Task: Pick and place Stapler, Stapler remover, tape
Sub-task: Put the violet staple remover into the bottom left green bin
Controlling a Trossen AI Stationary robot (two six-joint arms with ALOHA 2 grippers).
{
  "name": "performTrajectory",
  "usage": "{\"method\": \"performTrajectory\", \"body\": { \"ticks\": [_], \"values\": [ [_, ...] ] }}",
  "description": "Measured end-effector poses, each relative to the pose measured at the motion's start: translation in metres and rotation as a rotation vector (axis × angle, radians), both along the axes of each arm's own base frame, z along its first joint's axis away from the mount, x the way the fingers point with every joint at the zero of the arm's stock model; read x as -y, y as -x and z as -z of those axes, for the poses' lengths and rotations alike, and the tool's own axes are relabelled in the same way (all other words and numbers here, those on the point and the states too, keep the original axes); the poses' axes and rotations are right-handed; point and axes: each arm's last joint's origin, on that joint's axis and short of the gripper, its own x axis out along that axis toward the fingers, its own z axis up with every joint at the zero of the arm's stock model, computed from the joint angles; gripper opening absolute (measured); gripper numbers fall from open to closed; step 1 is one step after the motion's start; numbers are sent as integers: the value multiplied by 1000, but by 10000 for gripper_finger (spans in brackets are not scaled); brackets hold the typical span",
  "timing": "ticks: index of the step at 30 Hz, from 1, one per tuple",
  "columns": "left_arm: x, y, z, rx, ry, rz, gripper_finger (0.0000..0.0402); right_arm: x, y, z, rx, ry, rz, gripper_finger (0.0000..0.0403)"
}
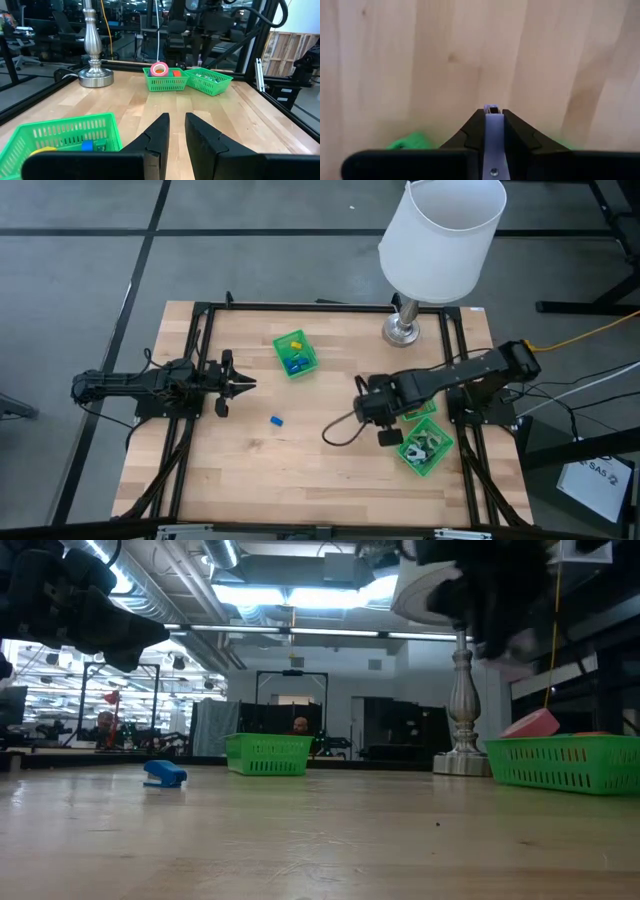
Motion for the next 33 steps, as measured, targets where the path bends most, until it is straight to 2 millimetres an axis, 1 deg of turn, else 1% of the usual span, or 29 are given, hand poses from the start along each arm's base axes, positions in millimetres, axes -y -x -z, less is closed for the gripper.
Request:
{"method": "performTrajectory", "body": {
  "ticks": [9, 15, 19, 22, 26, 30, 33],
  "values": [
    [0, 0, 0, 0, 0, 0, 58, -37, 34, -13, -82, -95, 295, 49],
    [0, 0, 0, 0, 0, 0, 58, -51, 50, -13, -206, -150, 534, 50],
    [0, 0, 0, 0, 0, 0, 58, -58, 56, -13, -240, -156, 630, 50],
    [0, 0, 0, 0, 0, 1, 58, -60, 61, -6, -266, -144, 681, 50],
    [0, 0, 0, 0, 0, 1, 58, -61, 70, 7, -323, -171, 743, 51],
    [0, 0, 0, 0, 0, 0, 58, -56, 81, 21, -342, -194, 808, 54],
    [0, 0, 0, 0, 0, 0, 58, -51, 90, 29, -365, -194, 864, 65]
  ]
}}
